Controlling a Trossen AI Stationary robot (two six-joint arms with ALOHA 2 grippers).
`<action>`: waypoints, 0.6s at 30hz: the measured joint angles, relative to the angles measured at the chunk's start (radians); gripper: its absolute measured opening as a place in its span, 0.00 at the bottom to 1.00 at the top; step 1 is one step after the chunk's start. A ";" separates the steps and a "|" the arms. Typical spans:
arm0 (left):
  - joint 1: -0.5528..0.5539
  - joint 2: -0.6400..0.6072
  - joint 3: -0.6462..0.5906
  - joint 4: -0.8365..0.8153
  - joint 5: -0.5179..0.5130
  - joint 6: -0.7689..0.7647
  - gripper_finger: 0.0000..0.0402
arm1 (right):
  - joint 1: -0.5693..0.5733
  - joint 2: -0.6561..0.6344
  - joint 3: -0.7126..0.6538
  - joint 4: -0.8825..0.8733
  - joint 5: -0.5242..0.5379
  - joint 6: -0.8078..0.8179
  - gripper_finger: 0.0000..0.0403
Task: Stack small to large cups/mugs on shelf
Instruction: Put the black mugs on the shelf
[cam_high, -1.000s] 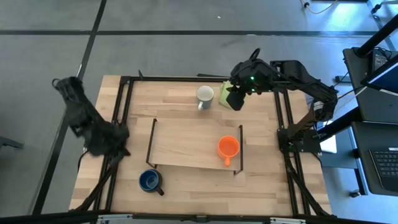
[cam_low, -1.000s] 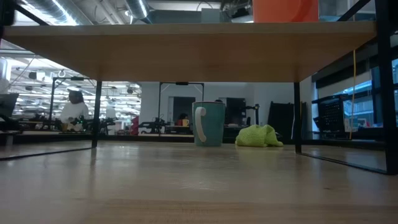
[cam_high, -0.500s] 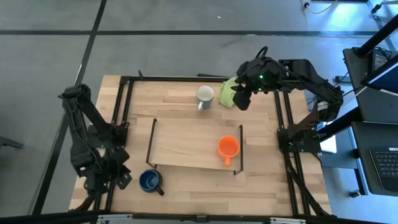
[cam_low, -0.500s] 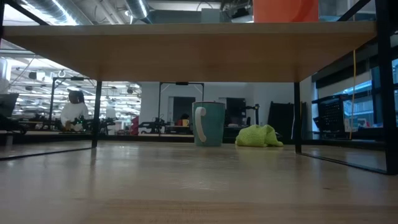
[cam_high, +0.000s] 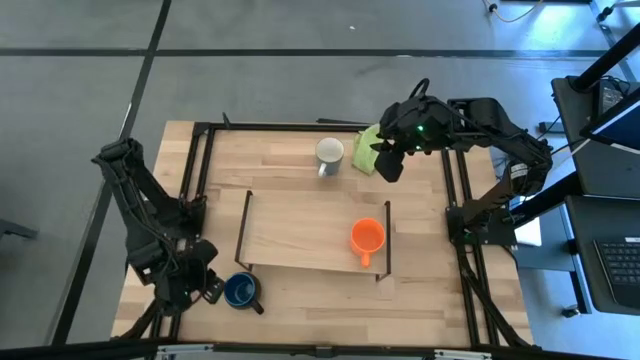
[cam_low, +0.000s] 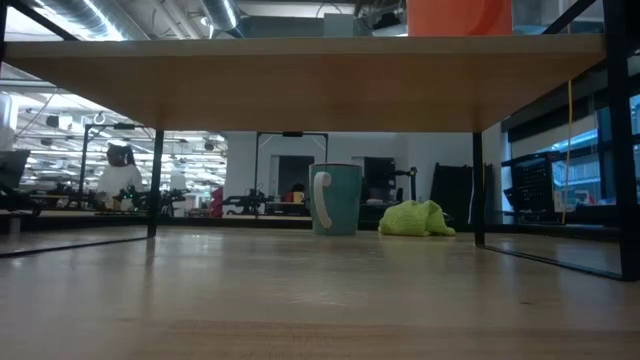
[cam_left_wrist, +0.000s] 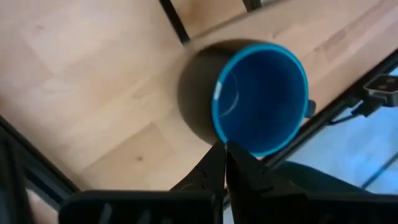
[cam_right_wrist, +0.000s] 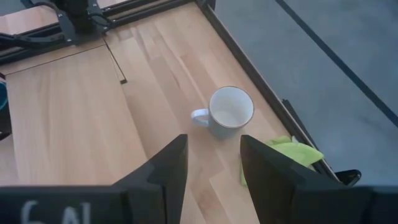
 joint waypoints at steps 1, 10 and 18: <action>-0.001 0.010 0.000 0.010 0.001 -0.008 0.03 | 0.000 0.000 0.000 0.000 0.000 0.000 0.37; 0.000 0.101 0.000 0.048 0.017 -0.078 0.24 | 0.000 0.000 0.000 0.000 -0.001 0.000 0.37; 0.061 0.139 0.000 0.040 0.024 -0.081 0.29 | 0.000 0.000 0.000 0.005 -0.002 0.001 0.37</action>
